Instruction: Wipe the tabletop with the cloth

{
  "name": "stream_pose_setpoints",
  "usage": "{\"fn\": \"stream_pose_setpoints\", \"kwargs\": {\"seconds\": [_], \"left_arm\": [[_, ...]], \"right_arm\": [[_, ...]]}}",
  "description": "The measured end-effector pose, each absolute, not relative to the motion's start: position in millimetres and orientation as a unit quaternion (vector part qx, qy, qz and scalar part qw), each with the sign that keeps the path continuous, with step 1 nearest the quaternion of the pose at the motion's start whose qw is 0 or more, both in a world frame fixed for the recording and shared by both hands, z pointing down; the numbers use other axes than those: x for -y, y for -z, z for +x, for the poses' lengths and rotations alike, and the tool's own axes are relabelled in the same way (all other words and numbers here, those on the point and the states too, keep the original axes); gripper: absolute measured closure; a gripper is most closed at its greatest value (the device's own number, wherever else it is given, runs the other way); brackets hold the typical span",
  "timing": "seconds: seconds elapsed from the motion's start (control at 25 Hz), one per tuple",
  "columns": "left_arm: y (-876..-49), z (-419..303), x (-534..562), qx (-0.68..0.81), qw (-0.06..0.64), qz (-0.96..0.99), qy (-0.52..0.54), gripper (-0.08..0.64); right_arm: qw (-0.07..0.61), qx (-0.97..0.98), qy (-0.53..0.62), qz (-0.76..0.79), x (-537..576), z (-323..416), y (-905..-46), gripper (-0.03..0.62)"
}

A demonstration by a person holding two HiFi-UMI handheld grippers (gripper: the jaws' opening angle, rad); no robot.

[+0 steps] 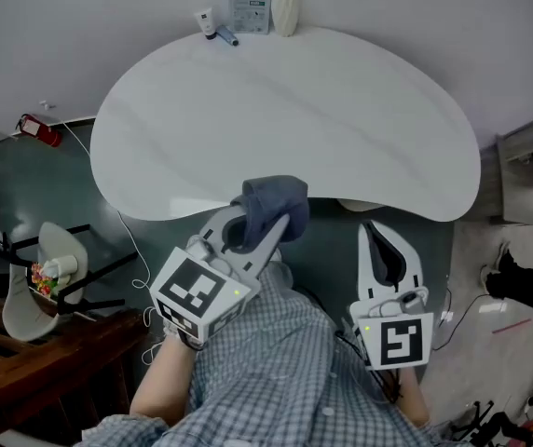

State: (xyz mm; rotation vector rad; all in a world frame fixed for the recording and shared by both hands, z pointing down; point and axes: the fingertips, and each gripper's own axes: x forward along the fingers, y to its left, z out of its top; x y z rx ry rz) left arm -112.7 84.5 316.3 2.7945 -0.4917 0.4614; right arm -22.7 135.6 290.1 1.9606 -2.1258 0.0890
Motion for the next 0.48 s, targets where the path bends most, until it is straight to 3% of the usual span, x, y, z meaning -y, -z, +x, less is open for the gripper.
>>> {"fn": "stream_pose_setpoints", "kwargs": {"seconds": [0.48], "left_arm": [[-344.4,-68.9,-32.7,0.095,0.137,0.969,-0.182,0.528]], "right_arm": [[0.152,0.693,-0.059,0.702,-87.8,4.4,-307.3,0.583]]}}
